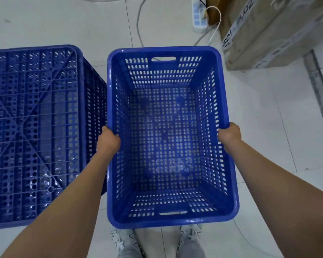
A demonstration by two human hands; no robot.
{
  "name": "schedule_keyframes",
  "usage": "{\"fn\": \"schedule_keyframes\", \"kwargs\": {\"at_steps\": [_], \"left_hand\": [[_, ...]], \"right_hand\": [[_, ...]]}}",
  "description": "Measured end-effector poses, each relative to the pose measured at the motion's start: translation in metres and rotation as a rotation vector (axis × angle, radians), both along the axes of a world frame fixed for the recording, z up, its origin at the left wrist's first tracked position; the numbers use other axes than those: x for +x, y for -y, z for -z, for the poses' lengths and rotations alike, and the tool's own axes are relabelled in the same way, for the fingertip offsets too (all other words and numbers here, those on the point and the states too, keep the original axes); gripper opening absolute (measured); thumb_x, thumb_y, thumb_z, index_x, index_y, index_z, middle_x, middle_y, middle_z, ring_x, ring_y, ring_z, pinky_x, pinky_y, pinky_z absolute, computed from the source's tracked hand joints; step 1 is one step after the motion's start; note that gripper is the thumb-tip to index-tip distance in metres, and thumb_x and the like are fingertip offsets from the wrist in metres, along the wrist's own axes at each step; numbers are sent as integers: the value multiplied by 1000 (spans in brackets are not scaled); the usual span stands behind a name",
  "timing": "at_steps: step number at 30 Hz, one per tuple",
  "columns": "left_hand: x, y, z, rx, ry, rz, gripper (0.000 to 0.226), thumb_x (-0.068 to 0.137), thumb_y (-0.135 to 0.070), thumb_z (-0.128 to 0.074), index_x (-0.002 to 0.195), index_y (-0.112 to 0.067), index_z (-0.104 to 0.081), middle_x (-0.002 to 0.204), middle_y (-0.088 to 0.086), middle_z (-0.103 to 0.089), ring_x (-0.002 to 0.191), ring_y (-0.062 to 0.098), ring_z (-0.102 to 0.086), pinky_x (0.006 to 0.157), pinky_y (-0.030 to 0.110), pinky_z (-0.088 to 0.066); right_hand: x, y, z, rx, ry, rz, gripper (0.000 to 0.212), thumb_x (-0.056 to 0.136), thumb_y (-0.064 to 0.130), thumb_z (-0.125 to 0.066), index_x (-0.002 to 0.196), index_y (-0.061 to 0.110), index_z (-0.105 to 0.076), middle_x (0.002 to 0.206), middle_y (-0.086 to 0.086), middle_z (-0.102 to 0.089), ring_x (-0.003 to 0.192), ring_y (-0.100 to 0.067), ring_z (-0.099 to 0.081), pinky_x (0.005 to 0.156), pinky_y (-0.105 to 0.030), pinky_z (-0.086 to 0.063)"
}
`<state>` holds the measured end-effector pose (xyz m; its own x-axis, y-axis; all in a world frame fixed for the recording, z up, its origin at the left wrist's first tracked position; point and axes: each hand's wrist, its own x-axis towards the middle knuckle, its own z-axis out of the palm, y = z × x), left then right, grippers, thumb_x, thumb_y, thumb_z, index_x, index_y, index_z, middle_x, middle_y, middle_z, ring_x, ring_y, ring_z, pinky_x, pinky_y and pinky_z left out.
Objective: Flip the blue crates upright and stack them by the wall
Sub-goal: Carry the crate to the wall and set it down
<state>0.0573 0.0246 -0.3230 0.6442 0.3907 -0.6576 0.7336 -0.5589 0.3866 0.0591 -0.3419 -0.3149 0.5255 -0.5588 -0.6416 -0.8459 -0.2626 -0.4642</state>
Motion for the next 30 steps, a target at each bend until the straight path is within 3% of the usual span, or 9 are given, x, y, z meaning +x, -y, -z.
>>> {"fn": "schedule_keyframes", "kwargs": {"at_steps": [5,7,10,13,16,20,22,25,30], "left_hand": [[-7,-9,-53,-4,18,-5,33,101,-11,-48,133,-4,-40,106,17,-58,69,23,-52,61,43,-52],[-11,-16,-101,-20,44,-18,18,100,-12,-49,116,-9,-43,100,14,-57,72,27,-53,61,42,-51],[-25,-31,-190,-11,48,-42,17,98,-16,-50,113,-9,-44,97,15,-56,69,26,-52,52,34,-41],[-55,-49,-293,22,103,-121,20,101,-23,-50,114,-8,-46,81,10,-50,60,24,-45,49,33,-36],[-96,-75,-391,61,186,-203,27,101,-31,-52,111,-7,-49,79,11,-51,62,31,-49,52,38,-39],[-162,-122,-509,184,307,-323,37,97,-34,-57,109,1,-56,97,23,-63,93,42,-62,72,44,-43],[-200,-148,-556,218,359,-398,39,94,-40,-58,102,-2,-57,98,21,-66,89,38,-63,76,43,-48],[-263,-197,-605,228,425,-528,49,81,-53,-53,98,-8,-59,97,18,-70,88,37,-68,83,47,-54],[-374,-272,-663,257,519,-727,39,92,-36,-58,110,-3,-64,109,20,-70,102,38,-65,88,44,-51]], "right_hand": [[-3,-6,-60,28,37,11,32,87,2,-51,117,12,-56,105,-5,-63,91,-27,-62,75,-36,-53],[-6,-9,-107,6,41,-3,27,87,2,-50,111,14,-55,102,-4,-62,87,-25,-62,72,-34,-52],[-12,-19,-193,-4,61,-62,21,86,7,-52,106,12,-56,98,-4,-63,75,-19,-59,61,-27,-48],[-19,-36,-299,8,96,-207,29,88,30,-64,110,13,-62,101,-4,-67,86,-25,-64,75,-34,-54],[-34,-62,-394,-28,170,-379,32,90,39,-62,110,14,-61,100,0,-66,85,-22,-62,72,-32,-50],[-59,-117,-487,-110,236,-526,32,92,38,-56,98,7,-60,92,-8,-67,80,-29,-64,72,-40,-56],[-71,-152,-528,-110,257,-616,31,92,35,-55,96,5,-60,90,-9,-66,79,-31,-64,72,-40,-56],[-89,-214,-581,-126,305,-736,30,91,33,-55,92,3,-60,87,-11,-65,82,-36,-63,71,-38,-52],[-135,-332,-647,-111,422,-930,31,91,34,-53,92,4,-60,89,-11,-67,79,-34,-63,72,-38,-54]]}}
